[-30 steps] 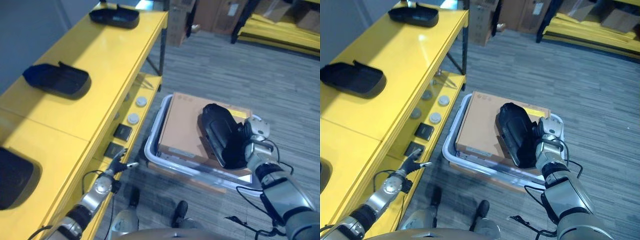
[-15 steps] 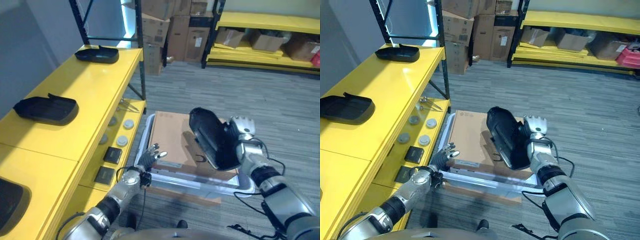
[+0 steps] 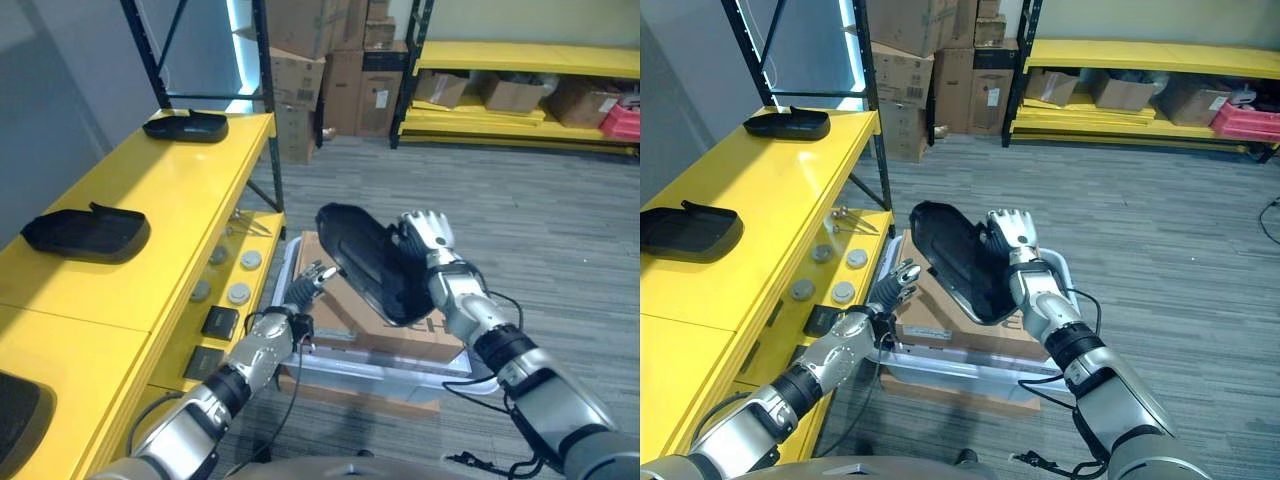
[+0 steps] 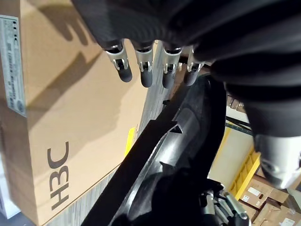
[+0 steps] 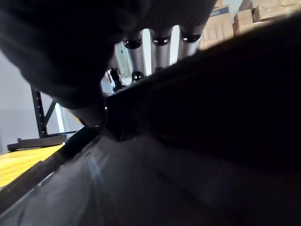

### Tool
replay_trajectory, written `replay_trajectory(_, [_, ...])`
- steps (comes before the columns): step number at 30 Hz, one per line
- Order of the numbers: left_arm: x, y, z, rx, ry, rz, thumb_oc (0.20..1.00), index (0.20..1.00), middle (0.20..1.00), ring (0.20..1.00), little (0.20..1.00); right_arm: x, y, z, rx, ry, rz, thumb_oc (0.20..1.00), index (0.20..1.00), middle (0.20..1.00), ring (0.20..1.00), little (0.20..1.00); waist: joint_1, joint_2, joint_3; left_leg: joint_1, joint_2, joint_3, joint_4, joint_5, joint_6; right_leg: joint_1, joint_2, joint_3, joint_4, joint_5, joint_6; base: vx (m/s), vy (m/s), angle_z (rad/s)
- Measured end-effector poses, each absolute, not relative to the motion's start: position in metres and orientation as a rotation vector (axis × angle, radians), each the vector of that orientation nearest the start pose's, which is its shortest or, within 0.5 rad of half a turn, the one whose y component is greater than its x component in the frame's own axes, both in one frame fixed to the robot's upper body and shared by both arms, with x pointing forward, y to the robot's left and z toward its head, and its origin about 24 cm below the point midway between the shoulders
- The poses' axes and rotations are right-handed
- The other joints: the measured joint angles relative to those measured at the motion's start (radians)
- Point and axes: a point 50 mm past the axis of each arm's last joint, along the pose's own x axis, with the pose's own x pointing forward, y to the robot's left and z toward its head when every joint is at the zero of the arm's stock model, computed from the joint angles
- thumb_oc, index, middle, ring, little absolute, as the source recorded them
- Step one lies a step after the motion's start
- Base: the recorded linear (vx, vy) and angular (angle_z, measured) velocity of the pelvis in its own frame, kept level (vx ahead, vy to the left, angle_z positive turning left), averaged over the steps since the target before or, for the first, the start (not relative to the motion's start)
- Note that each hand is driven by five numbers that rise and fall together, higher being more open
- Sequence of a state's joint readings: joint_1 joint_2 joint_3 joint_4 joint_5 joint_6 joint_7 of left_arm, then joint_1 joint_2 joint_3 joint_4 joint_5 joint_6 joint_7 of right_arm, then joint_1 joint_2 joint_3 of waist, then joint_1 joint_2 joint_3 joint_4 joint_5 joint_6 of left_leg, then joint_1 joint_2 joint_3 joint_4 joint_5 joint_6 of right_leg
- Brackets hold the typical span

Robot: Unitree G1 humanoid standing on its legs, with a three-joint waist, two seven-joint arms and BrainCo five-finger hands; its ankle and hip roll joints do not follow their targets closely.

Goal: Move parts from the plastic box to the shelf.

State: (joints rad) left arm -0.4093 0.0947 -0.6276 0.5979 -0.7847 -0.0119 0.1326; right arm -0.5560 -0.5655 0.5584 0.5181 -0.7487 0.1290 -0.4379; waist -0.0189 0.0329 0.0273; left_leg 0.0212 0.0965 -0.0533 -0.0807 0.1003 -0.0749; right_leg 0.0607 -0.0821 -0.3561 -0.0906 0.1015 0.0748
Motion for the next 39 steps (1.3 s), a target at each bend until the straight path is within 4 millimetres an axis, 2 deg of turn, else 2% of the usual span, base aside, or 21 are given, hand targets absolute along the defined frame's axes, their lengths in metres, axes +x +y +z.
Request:
replay_trajectory(4, [0.283, 0.042, -0.013, -0.327, 0.456, -0.325, 1.0, 1.0, 1.0, 1.0, 1.0, 0.338, -0.169, 0.088, -1.505, -0.354, -0.035, 0.2, 0.2, 0.2, 0.2, 0.2, -0.001, 0.0, 0.0, 0.001, 0.0, 0.002, 0.0, 0.0, 0.0, -0.001, 0.0, 0.002, 0.0, 0.0, 0.0, 0.0, 0.0, 0.0])
replay_trajectory(10, [0.287, 0.046, -0.011, -0.369, 0.457, -0.283, 1.0, 1.0, 1.0, 1.0, 1.0, 0.334, -0.153, 0.102, -1.457, -0.457, -0.015, 0.2, 0.2, 0.2, 0.2, 0.2, 0.001, -0.002, -0.001, 0.006, 0.001, 0.006, 0.0, -0.001, 0.0, 0.002, 0.001, 0.007, 0.0, 0.0, 0.0, -0.01, -0.005, -0.02])
replay_trajectory(14, [0.291, 0.046, -0.004, -0.462, 0.455, -0.243, 1.0, 1.0, 1.0, 1.0, 1.0, 0.324, -0.129, 0.125, -1.377, -0.611, 0.001, 0.2, 0.2, 0.2, 0.2, 0.2, -0.006, -0.003, -0.001, 0.005, 0.001, 0.011, 0.0, -0.001, 0.0, -0.002, 0.001, 0.012, 0.0, 0.001, -0.001, -0.01, -0.007, -0.03])
replay_trajectory(15, [0.292, 0.045, 0.0, -0.49, 0.446, -0.246, 0.771, 0.771, 0.771, 0.771, 0.771, 0.322, -0.126, 0.129, -1.371, -0.64, -0.003, 0.2, 0.2, 0.2, 0.2, 0.2, -0.009, -0.004, -0.002, 0.006, 0.001, 0.013, 0.0, -0.001, 0.0, -0.001, 0.0, 0.013, 0.0, 0.002, -0.001, 0.0, 0.0, 0.0])
replay_trajectory(16, [0.293, 0.044, 0.005, -0.509, 0.433, -0.252, 0.771, 0.771, 0.771, 0.771, 0.771, 0.321, -0.124, 0.13, -1.368, -0.649, -0.001, 0.2, 0.2, 0.2, 0.2, 0.2, -0.009, -0.005, -0.001, 0.006, 0.001, 0.013, 0.0, -0.001, 0.0, -0.002, 0.0, 0.013, 0.0, 0.002, -0.001, 0.0, 0.0, 0.0])
replay_trajectory(17, [0.295, 0.044, 0.01, -0.537, 0.417, -0.254, 0.41, 0.41, 0.41, 0.41, 0.41, 0.32, -0.124, 0.129, -1.368, -0.654, -0.001, 0.2, 0.2, 0.2, 0.2, 0.2, -0.007, -0.007, -0.001, 0.006, 0.001, 0.013, 0.0, -0.001, 0.0, -0.002, 0.0, 0.013, 0.0, 0.002, -0.001, 0.0, 0.0, 0.0])
replay_trajectory(18, [0.296, 0.045, 0.012, -0.558, 0.409, -0.248, 0.2, 0.2, 0.2, 0.2, 0.2, 0.32, -0.125, 0.13, -1.366, -0.659, -0.009, 0.2, 0.2, 0.2, 0.2, 0.2, -0.008, -0.007, -0.001, 0.006, 0.001, 0.014, 0.0, -0.001, 0.0, -0.003, 0.0, 0.013, 0.0, 0.002, -0.001, 0.0, 0.0, 0.0])
replay_trajectory(20, [0.298, 0.048, 0.014, -0.578, 0.399, -0.235, 0.2, 0.2, 0.2, 0.2, 0.2, 0.319, -0.126, 0.13, -1.363, -0.657, -0.01, 0.2, 0.2, 0.2, 0.2, 0.2, -0.008, -0.01, -0.001, 0.006, 0.001, 0.014, 0.0, -0.001, 0.0, -0.003, 0.0, 0.014, 0.0, 0.002, -0.001, 0.0, 0.0, 0.0])
replay_trajectory(24, [0.303, 0.059, 0.025, -0.626, 0.333, -0.207, 0.2, 0.2, 0.2, 0.2, 0.2, 0.303, -0.134, 0.117, -1.253, -0.607, -0.025, 0.2, 0.2, 0.2, 0.2, 0.2, -0.02, -0.026, -0.001, -0.001, 0.0, 0.02, 0.0, -0.001, 0.0, -0.012, 0.0, 0.017, 0.0, 0.003, 0.0, -0.01, -0.004, -0.03])
replay_trajectory(27, [0.303, 0.064, 0.023, -0.631, 0.334, -0.175, 0.2, 0.2, 0.2, 0.2, 0.2, 0.293, -0.13, 0.113, -1.18, -0.611, -0.003, 0.2, 0.2, 0.2, 0.2, 0.2, -0.027, -0.032, 0.0, 0.0, 0.0, 0.023, 0.0, 0.0, -0.001, -0.013, 0.0, 0.02, 0.0, 0.004, 0.001, -0.01, -0.004, -0.03])
replay_trajectory(31, [0.302, 0.075, 0.022, -0.6, 0.322, -0.158, 0.2, 0.2, 0.2, 0.2, 0.2, 0.29, -0.124, 0.109, -1.128, -0.616, 0.038, 0.2, 0.2, 0.2, 0.2, 0.2, -0.034, -0.034, 0.0, 0.004, 0.001, 0.026, 0.0, -0.002, 0.002, -0.011, 0.0, 0.022, 0.0, 0.005, -0.001, -0.02, 0.006, -0.01])
replay_trajectory(32, [0.301, 0.077, 0.022, -0.582, 0.309, -0.157, 0.2, 0.2, 0.2, 0.2, 0.2, 0.29, -0.123, 0.11, -1.108, -0.618, 0.048, 0.752, 0.752, 0.752, 0.752, 0.752, -0.033, -0.034, 0.0, 0.004, 0.001, 0.025, 0.0, -0.003, 0.003, -0.011, -0.001, 0.023, 0.0, 0.005, -0.001, -0.03, 0.007, -0.01])
replay_trajectory(33, [0.301, 0.08, 0.021, -0.566, 0.304, -0.154, 0.2, 0.2, 0.2, 0.2, 0.2, 0.289, -0.123, 0.11, -1.097, -0.621, 0.055, 1.0, 1.0, 1.0, 1.0, 1.0, -0.03, -0.035, 0.0, 0.004, 0.0, 0.025, 0.0, -0.003, 0.003, -0.011, 0.0, 0.022, 0.0, 0.006, -0.001, -0.04, 0.007, 0.0])
replay_trajectory(36, [0.299, 0.086, 0.021, -0.469, 0.274, -0.165, 0.2, 0.2, 0.2, 0.2, 0.2, 0.282, -0.125, 0.108, -1.041, -0.621, 0.101, 1.0, 1.0, 1.0, 1.0, 1.0, -0.025, -0.035, 0.0, 0.005, 0.0, 0.024, 0.0, -0.003, 0.003, -0.009, -0.001, 0.021, 0.0, 0.006, -0.001, 0.0, 0.0, 0.0])
replay_trajectory(39, [0.3, 0.098, 0.024, -0.286, 0.219, -0.181, 0.2, 0.2, 0.2, 0.2, 0.2, 0.276, -0.135, 0.101, -1.049, -0.598, 0.164, 1.0, 1.0, 1.0, 1.0, 1.0, -0.016, -0.038, 0.001, 0.005, 0.0, 0.024, -0.001, -0.003, 0.003, -0.008, -0.001, 0.02, 0.0, 0.007, 0.0, 0.0, 0.0, 0.0])
